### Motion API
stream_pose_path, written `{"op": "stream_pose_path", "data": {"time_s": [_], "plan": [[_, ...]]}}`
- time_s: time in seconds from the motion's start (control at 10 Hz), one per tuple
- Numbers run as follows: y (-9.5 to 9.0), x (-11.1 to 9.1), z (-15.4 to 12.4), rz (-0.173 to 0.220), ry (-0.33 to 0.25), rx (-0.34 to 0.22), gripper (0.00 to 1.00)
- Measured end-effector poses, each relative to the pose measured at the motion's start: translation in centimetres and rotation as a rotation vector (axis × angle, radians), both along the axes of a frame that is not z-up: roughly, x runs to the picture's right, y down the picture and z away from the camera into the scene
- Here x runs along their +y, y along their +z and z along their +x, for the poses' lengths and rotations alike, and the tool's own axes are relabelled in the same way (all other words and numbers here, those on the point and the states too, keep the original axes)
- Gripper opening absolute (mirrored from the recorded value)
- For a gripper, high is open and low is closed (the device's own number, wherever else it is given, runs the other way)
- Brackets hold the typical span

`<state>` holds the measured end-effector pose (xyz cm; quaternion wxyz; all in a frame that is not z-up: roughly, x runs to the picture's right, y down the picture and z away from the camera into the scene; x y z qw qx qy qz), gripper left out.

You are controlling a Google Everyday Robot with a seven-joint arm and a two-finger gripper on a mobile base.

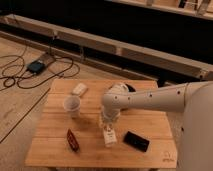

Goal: Place the bottle in the ceramic bowl

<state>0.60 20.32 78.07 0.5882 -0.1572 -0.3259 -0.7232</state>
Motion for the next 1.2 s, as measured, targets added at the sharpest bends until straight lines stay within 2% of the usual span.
{"op": "stream_pose_path", "data": {"time_s": [0.2, 0.3, 0.5, 0.7, 0.8, 0.9, 1.2], "plan": [[-2.2, -1.7, -0.8, 0.009, 0.001, -0.045, 0.0], [-3.2, -3.7, -0.9, 0.032, 0.006, -0.064, 0.0], [-3.0, -6.7, -0.1, 0.075, 0.011, -0.059, 0.0], [-1.2, -10.8, 1.6, 0.123, 0.012, -0.022, 0.0], [-0.5, -12.1, 1.9, 0.137, 0.016, -0.013, 0.0], [1.1, -13.7, 2.2, 0.154, 0.011, 0.005, 0.0], [4.7, -16.8, 3.2, 0.186, 0.016, 0.051, 0.0]]}}
